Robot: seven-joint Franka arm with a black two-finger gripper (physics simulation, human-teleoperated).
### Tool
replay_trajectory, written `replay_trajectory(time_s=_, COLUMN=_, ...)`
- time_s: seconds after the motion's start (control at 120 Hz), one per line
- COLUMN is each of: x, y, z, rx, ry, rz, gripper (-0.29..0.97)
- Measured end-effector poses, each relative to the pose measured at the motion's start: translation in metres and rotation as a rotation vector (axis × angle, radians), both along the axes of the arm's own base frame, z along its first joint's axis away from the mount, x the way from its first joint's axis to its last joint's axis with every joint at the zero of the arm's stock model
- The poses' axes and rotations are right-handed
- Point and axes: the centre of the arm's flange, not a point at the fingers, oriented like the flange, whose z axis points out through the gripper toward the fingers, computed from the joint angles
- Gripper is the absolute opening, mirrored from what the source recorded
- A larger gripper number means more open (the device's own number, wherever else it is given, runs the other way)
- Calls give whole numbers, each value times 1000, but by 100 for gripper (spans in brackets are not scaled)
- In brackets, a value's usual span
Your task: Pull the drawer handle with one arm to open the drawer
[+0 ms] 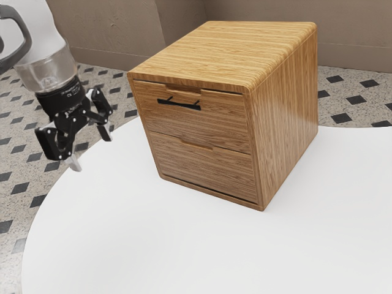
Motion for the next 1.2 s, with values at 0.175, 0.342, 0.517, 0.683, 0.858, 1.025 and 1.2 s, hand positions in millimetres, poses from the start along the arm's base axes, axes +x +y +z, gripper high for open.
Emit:
replay_trajectory(time_s=0.175, x=-3, y=10, z=2, rx=2, ry=9, rz=31, gripper=68)
replay_trajectory(time_s=0.342, x=68, y=-10, z=-10, rx=61, ry=12, rz=-11, gripper=68)
replay_trajectory(time_s=0.517, x=115, y=-14, z=-20, rx=97, ry=-52, rz=-38, gripper=68)
replay_trajectory(time_s=0.683, x=128, y=1, z=-4, rx=118, ry=-130, rz=-25, gripper=68)
replay_trajectory(time_s=0.858, x=151, y=-6, z=-5, rx=126, ry=-174, rz=-50, gripper=68)
replay_trajectory(time_s=1.025, x=166, y=-6, z=-10, rx=130, ry=-210, rz=-57, gripper=68)
replay_trajectory(time_s=1.2, x=172, y=-5, z=-12, rx=135, ry=-232, rz=-60, gripper=68)
